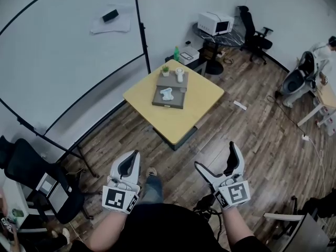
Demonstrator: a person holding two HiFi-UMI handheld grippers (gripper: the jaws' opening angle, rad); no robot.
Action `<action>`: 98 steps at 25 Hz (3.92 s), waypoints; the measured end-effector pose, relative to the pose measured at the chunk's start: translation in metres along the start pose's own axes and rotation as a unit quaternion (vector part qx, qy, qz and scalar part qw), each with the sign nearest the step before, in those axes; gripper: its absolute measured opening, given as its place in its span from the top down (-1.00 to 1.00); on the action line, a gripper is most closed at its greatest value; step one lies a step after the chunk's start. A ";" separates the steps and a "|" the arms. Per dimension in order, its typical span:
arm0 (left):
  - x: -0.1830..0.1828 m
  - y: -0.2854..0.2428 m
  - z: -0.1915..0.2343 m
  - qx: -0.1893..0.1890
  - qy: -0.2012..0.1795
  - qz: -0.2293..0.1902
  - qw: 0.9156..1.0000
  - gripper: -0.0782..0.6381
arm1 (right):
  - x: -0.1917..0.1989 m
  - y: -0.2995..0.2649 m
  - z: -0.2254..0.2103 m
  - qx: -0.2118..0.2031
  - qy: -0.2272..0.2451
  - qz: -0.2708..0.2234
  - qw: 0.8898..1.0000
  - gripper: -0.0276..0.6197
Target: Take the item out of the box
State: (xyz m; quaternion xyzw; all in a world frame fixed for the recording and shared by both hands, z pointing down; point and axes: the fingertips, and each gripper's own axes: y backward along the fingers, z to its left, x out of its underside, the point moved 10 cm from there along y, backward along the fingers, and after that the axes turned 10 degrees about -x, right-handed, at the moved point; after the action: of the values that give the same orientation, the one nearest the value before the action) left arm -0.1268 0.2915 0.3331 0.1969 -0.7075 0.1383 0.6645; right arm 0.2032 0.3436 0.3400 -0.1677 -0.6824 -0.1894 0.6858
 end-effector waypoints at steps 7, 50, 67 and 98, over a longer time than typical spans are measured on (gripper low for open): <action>0.015 -0.064 0.030 0.003 0.008 -0.008 1.000 0.78 | 0.007 -0.060 -0.024 -0.005 0.008 0.010 1.000 -0.93; 0.096 -0.472 0.219 0.049 0.039 0.040 0.997 0.78 | 0.069 -0.504 -0.226 -0.037 -0.010 0.202 0.979 -0.92; 0.140 -0.472 0.234 0.012 0.050 0.081 0.995 0.78 | 0.255 -0.597 -0.251 -0.079 -0.178 0.500 0.844 -0.84; 0.174 -0.462 0.229 0.000 0.085 0.125 0.988 0.78 | 0.364 -0.624 -0.266 -0.008 -0.240 0.684 0.689 0.21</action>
State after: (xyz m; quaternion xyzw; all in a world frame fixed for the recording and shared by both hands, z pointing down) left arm -0.1229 -0.2376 0.4575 0.0945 -0.6673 0.2371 0.6997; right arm 0.1288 -0.3418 0.6826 -0.6331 -0.5182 0.3740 0.4367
